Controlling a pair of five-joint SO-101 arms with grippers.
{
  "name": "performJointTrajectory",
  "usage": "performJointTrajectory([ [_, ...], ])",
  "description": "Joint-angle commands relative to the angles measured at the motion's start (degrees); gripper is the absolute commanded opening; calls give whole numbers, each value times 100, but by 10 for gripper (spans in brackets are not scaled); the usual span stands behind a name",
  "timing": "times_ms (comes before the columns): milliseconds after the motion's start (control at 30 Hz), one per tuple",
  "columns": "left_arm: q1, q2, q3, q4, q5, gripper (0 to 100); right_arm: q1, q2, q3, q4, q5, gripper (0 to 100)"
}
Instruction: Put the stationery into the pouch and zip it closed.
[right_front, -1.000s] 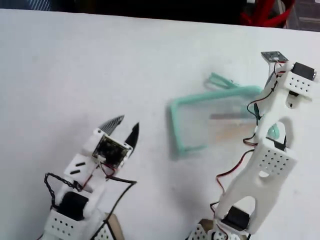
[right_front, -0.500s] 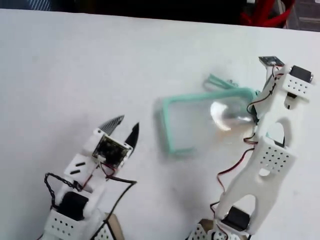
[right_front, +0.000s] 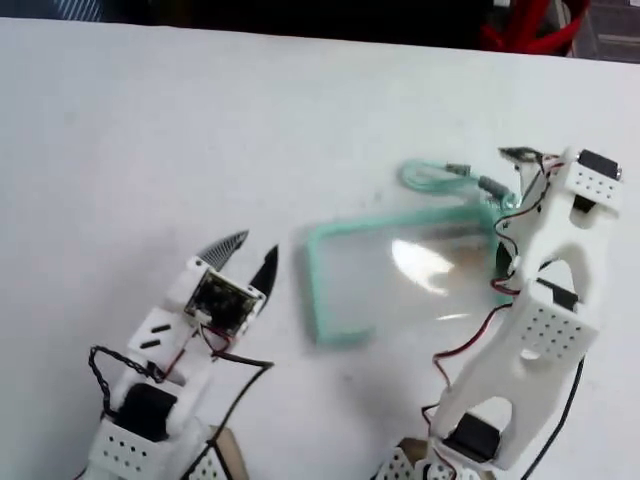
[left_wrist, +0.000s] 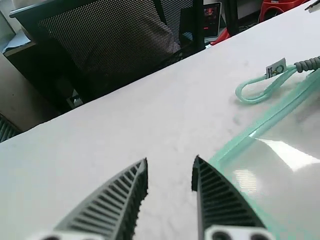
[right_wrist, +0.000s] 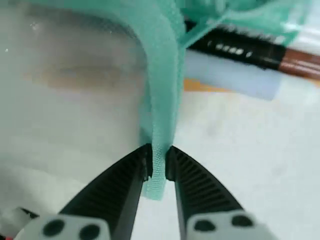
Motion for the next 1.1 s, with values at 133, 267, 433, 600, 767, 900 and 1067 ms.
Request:
performJointTrajectory([
  [133, 22, -40, -62, -35, -18, 158, -1121, -1710, 1758, 75, 378, 20],
  [267, 31, -40, -211, 70, -18, 162, -1859, -2360, 2189, 66, 167, 20],
  [433, 321, -40, -897, 1116, -18, 235, -2659, -3020, 2180, 57, -756, 20],
  [600, 1095, -40, -1248, 1996, -79, 305, -3354, -3591, 2180, 57, -1433, 20],
  [767, 1710, -22, -1213, 2268, -633, 305, -3899, -4224, 2180, 57, -1960, 20],
  [900, 1736, -13, -1204, 2295, -668, 305, -4110, -4734, 2189, 66, -2198, 20],
  [1067, 1218, -13, -1213, 2145, -677, 305, -3468, -4875, 2620, 48, -2251, 20],
])
